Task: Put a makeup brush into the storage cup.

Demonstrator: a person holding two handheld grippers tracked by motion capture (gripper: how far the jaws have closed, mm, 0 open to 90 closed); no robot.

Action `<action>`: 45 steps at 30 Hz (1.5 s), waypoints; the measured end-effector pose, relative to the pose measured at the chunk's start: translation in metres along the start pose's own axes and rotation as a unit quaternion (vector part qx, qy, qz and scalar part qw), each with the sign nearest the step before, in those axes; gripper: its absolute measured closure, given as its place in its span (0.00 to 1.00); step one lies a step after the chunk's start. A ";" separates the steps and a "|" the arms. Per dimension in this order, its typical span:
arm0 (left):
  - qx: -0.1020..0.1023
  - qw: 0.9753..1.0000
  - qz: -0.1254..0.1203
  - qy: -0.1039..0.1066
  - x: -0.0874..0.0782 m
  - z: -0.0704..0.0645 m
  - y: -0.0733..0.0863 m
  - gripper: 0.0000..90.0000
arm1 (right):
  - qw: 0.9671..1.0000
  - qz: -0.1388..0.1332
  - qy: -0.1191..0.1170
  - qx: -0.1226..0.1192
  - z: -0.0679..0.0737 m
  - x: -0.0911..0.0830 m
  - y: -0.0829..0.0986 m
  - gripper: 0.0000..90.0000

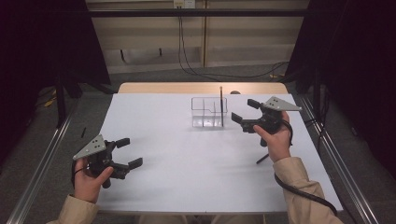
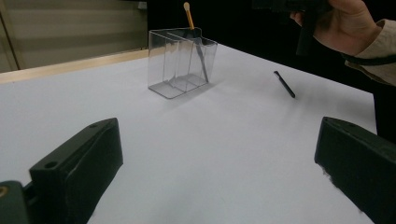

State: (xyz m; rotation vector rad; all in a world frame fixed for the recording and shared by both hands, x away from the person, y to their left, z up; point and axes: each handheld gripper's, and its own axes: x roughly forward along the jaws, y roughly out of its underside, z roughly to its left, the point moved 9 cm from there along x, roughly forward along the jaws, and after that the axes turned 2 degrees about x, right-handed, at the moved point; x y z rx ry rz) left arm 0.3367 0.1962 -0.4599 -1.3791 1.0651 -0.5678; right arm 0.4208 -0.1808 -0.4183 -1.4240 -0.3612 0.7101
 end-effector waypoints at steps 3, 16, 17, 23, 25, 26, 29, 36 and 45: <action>-0.001 1.000 0.000 0.001 0.000 0.000 0.000 0.01 | 1.000 -0.002 0.003 0.000 -0.002 -0.005 0.000 0.07; 0.001 1.000 -0.002 -0.003 0.001 0.000 -0.001 0.01 | 1.000 0.004 0.011 -0.011 -0.006 -0.026 0.006 0.07; 0.001 1.000 -0.002 -0.003 0.001 0.000 0.000 0.01 | 1.000 0.004 0.010 -0.009 -0.006 -0.027 0.006 0.07; -0.001 1.000 -0.001 -0.001 0.001 0.001 0.000 0.01 | 1.000 0.005 0.016 -0.010 -0.008 -0.037 0.009 0.07; 0.000 1.000 -0.003 -0.005 0.001 0.001 0.000 0.01 | 1.000 0.004 0.016 -0.009 -0.009 -0.040 0.010 0.07; 0.003 1.000 -0.001 -0.003 0.001 0.001 0.000 0.01 | 1.000 0.007 0.017 -0.010 -0.010 -0.041 0.011 0.07; 0.001 1.000 -0.004 -0.006 0.001 0.001 -0.001 0.01 | 1.000 0.005 0.018 -0.008 -0.010 -0.045 0.013 0.07; 0.003 1.000 -0.004 -0.006 0.000 0.001 -0.001 0.01 | 1.000 0.008 0.016 -0.009 -0.008 -0.054 0.021 0.08; 0.004 1.000 -0.006 -0.009 -0.001 0.002 -0.002 0.01 | 1.000 0.009 0.015 -0.005 -0.007 -0.065 0.031 0.08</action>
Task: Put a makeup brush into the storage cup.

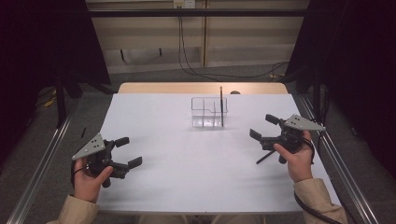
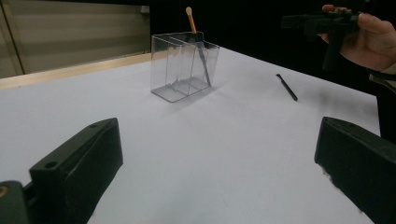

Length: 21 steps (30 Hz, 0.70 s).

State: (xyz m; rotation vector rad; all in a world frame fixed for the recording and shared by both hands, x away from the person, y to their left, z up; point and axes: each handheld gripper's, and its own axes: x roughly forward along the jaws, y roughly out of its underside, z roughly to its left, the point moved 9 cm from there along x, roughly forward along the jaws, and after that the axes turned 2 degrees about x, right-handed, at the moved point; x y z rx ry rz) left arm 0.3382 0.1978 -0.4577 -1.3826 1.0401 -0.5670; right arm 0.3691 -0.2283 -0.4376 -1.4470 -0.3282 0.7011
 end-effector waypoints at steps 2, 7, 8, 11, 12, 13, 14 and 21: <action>-0.003 1.000 0.000 -0.002 0.000 0.000 0.000 0.01 | 1.000 0.003 0.002 -0.003 0.000 -0.003 0.002 0.08; -0.004 1.000 0.003 -0.002 -0.001 0.000 0.002 0.01 | 1.000 0.006 0.005 -0.006 0.001 -0.009 0.007 0.08; -0.005 1.000 0.000 -0.001 -0.001 0.000 0.002 0.01 | 1.000 0.005 0.004 -0.004 0.002 -0.011 0.008 0.08; -0.001 1.000 0.006 -0.004 -0.003 0.001 0.004 0.01 | 1.000 0.006 0.004 -0.002 0.002 -0.014 0.012 0.08; -0.006 1.000 -0.002 -0.003 -0.003 0.000 0.003 0.01 | 1.000 0.007 0.004 -0.001 0.001 -0.015 0.013 0.08; -0.005 1.000 0.001 -0.004 -0.004 0.000 0.003 0.01 | 1.000 0.009 0.005 -0.003 0.001 -0.016 0.014 0.08; -0.005 1.000 0.003 -0.005 -0.005 0.000 0.003 0.01 | 1.000 0.011 0.007 -0.004 0.001 -0.016 0.014 0.08; -0.005 1.000 0.002 -0.009 -0.008 0.001 0.004 0.01 | 1.000 0.012 0.003 -0.008 0.005 -0.021 0.016 0.08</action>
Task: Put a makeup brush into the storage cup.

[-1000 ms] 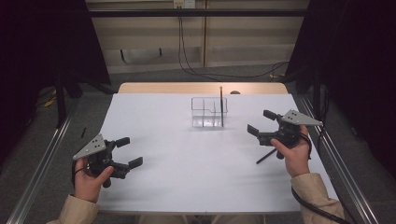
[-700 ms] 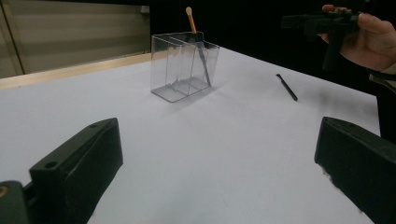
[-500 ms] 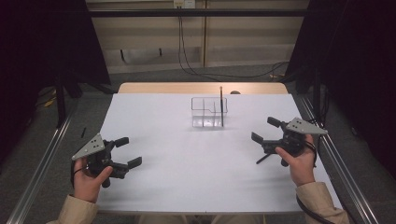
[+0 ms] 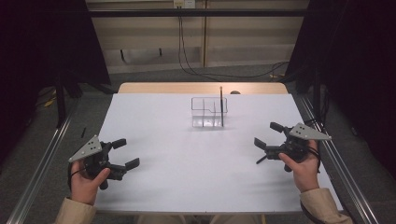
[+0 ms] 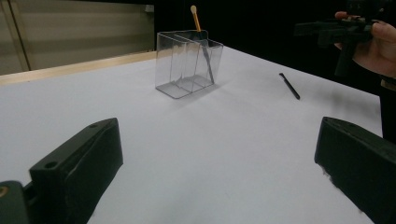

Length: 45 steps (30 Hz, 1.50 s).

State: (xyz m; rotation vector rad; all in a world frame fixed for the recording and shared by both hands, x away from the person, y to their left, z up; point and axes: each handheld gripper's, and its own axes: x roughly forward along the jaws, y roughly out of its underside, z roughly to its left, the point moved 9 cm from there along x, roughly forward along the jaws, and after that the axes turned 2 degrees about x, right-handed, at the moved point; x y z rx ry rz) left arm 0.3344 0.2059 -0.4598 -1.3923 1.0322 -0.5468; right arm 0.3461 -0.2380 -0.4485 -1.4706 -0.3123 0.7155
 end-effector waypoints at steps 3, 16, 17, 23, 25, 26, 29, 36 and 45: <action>-0.001 1.000 -0.003 0.001 0.001 0.000 0.000 0.01 | 1.000 0.000 0.000 -0.002 0.002 -0.004 0.001 0.08; -0.003 1.000 -0.001 -0.001 0.001 0.002 0.000 0.01 | 1.000 0.012 0.001 -0.002 0.005 -0.016 0.014 0.07; -0.003 1.000 -0.001 0.000 0.001 0.002 0.000 0.01 | 1.000 0.012 0.001 -0.001 0.005 -0.017 0.014 0.07; -0.004 1.000 -0.005 -0.002 0.002 0.004 -0.002 0.01 | 1.000 0.010 0.006 -0.003 0.005 -0.026 0.017 0.08; -0.005 1.000 -0.006 -0.003 0.002 0.004 -0.002 0.01 | 1.000 0.010 0.009 -0.004 0.005 -0.029 0.018 0.08; -0.005 1.000 -0.006 -0.003 0.003 0.004 -0.002 0.01 | 1.000 0.011 0.008 -0.002 0.005 -0.030 0.019 0.07; -0.004 1.000 -0.005 -0.001 0.004 0.004 -0.002 0.01 | 1.000 0.014 0.011 -0.002 0.007 -0.034 0.022 0.07; 0.000 1.000 -0.005 0.003 0.009 0.004 -0.004 0.01 | 1.000 0.010 0.015 0.001 0.006 -0.040 0.024 0.07; 0.001 1.000 -0.007 0.010 0.016 0.002 -0.007 0.01 | 1.000 0.015 0.024 -0.002 0.008 -0.049 0.028 0.07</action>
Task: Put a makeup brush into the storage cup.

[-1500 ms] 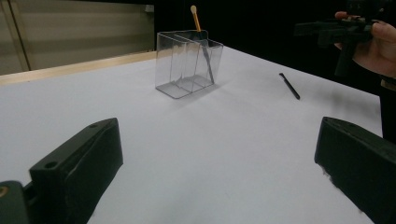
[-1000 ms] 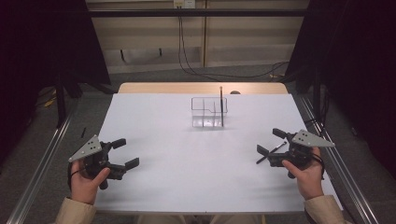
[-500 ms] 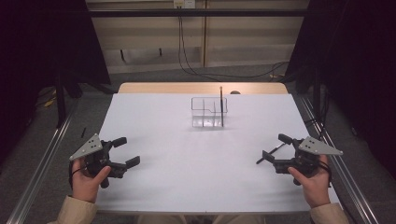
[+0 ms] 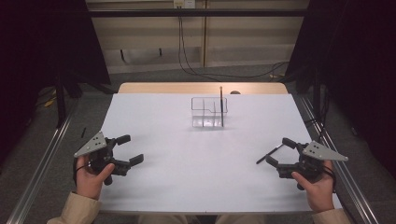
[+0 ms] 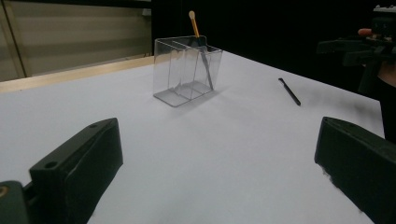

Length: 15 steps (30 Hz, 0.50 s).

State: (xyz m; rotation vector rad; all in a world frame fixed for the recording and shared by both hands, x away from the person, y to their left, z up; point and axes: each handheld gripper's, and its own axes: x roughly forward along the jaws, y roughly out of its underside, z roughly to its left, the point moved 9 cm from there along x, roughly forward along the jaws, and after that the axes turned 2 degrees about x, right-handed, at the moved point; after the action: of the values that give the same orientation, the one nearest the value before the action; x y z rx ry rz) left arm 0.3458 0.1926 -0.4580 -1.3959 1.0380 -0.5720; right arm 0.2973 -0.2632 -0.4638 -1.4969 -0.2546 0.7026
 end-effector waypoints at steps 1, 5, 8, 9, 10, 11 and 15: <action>-0.001 1.000 0.002 0.000 0.001 0.000 0.000 0.01 | 1.000 0.000 0.001 0.004 0.000 -0.001 0.000 0.07; -0.002 1.000 -0.008 0.007 0.006 0.001 -0.004 0.01 | 1.000 0.003 0.007 0.001 -0.002 -0.005 0.003 0.07; 0.001 1.000 -0.001 0.011 0.011 -0.001 -0.003 0.01 | 1.000 0.000 0.014 0.004 -0.003 -0.009 0.002 0.07; 0.003 1.000 -0.001 0.014 0.012 -0.001 -0.003 0.01 | 1.000 -0.001 0.015 0.005 -0.004 -0.010 0.003 0.07; 0.001 1.000 -0.002 0.015 0.013 -0.002 -0.004 0.01 | 1.000 0.001 0.017 0.008 -0.005 -0.011 0.003 0.07; 0.003 1.000 -0.002 0.016 0.013 -0.002 -0.005 0.01 | 1.000 0.002 0.019 0.010 -0.006 -0.012 0.004 0.07; 0.000 1.000 -0.005 0.017 0.015 0.000 -0.005 0.01 | 1.000 0.002 0.024 0.021 -0.009 -0.012 0.003 0.07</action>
State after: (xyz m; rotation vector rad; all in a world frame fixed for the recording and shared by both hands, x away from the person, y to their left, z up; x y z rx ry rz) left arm 0.3540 0.1788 -0.4566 -1.3965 1.0594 -0.6046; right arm 0.2926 -0.2778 -0.4640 -1.4730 -0.1995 0.6718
